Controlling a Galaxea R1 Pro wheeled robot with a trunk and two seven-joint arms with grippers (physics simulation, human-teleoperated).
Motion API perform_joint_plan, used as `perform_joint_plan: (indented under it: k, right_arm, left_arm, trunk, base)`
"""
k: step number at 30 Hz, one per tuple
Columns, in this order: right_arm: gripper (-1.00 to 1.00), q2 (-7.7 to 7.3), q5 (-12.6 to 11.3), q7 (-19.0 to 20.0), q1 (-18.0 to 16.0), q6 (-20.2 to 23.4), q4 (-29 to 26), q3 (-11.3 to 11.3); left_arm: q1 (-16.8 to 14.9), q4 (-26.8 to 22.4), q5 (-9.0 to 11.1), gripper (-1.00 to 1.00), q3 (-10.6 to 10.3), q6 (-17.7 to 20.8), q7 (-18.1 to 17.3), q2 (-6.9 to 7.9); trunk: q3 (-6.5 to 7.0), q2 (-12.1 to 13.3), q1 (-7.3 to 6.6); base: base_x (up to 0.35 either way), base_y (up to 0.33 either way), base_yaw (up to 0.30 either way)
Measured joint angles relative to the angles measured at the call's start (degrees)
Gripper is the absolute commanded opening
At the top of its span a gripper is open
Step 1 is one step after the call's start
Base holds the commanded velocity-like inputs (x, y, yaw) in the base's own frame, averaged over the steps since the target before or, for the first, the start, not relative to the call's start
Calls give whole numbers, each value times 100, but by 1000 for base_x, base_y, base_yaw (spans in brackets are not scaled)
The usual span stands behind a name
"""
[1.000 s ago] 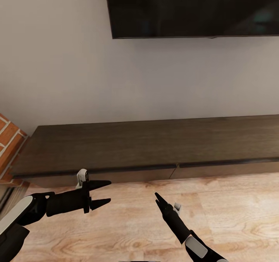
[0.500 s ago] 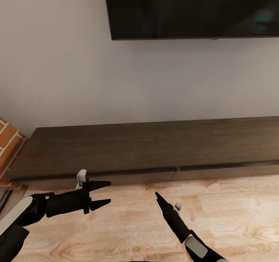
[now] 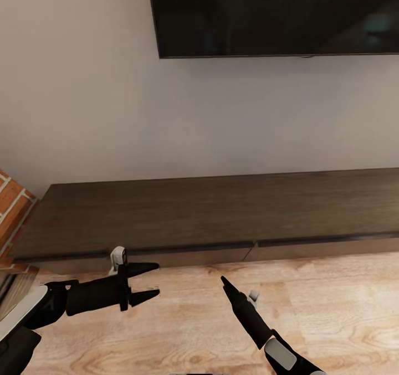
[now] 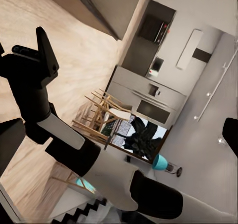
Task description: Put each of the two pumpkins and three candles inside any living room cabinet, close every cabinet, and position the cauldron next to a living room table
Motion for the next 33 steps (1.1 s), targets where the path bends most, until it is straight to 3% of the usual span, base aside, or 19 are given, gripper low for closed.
perform_joint_plan:
  k: [12,22,29,30,33]
  right_arm:
    - [100,14,24,61,0,-57,15,-46]
    - [100,16,30,115,0,-72,12,-41]
    - [100,3,32,313,0,-81,5,167]
    - [100,2,33,628,0,-79,10,301]
    - [100,2,33,745,0,-75,17,343]
  left_arm:
    - [78,18,322,100,-380,-1,65,-16]
    - [79,17,331,100,-390,-1,61,-18]
    - [79,17,334,100,-394,-1,59,-19]
    - [79,16,334,100,-395,-1,59,-19]
    - [79,15,335,100,-395,-1,59,-18]
  trunk:
    - [0,0,-1]
    - [0,0,-1]
    - [0,0,0]
    - [0,0,0]
    - [0,0,0]
  base:
    - [101,0,0]
    - [89,0,0]
    - [45,0,0]
    - [6,0,0]
    - [5,0,0]
